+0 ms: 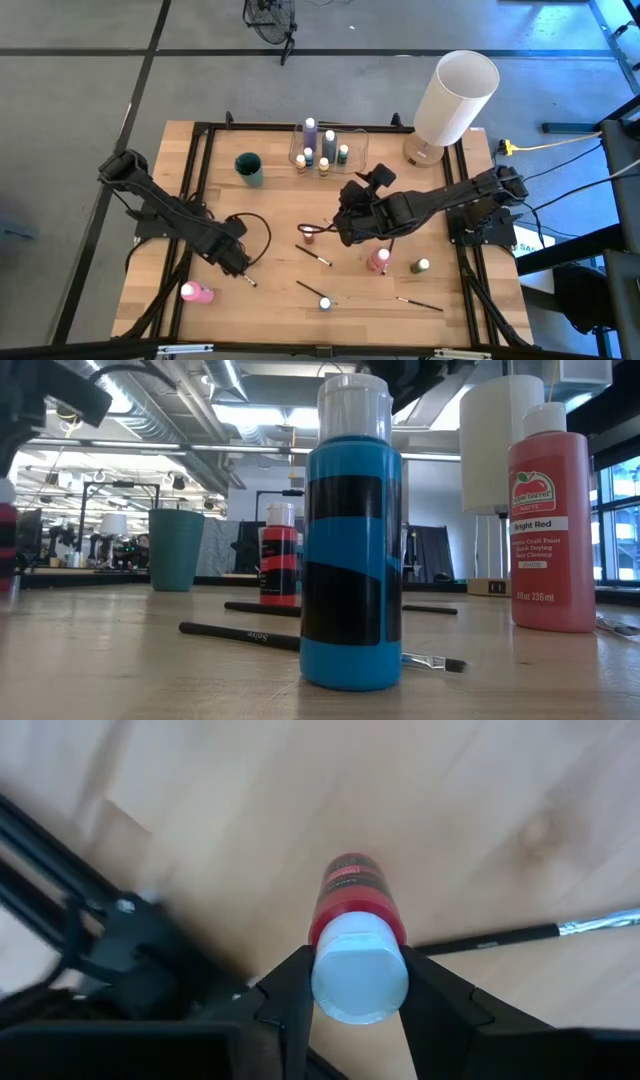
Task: Pick & Place Paint Supplies
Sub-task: Put the red paint bottle into the transparent bin
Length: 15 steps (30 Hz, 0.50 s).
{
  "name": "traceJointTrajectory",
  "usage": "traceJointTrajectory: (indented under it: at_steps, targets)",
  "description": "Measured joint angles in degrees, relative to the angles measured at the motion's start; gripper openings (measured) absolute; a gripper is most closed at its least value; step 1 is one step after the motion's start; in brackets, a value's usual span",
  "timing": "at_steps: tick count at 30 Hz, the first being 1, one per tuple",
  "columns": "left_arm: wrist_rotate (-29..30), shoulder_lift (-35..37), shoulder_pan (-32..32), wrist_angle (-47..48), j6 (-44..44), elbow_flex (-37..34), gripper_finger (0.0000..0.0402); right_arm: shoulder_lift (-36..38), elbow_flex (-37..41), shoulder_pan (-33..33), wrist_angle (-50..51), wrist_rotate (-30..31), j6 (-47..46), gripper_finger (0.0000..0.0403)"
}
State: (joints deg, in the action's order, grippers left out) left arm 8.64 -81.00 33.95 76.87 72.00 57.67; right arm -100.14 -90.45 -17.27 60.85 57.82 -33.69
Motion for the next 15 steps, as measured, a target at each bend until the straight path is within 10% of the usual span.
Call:
traceJointTrajectory:
  at_steps: [11, 15]
  targets:
    - [7.9, 0.2, -3.1, 13.0, -4.9, 11.8, 0.0121, 0.0, 0.0, 0.9, -5.6, -0.5, 10.2, 0.0283]
    - [8.3, 0.4, -5.4, 13.1, -11.5, 16.4, 0.0119, 0.0, 0.0, 1.2, -7.4, -14.6, 24.0, 0.0283]
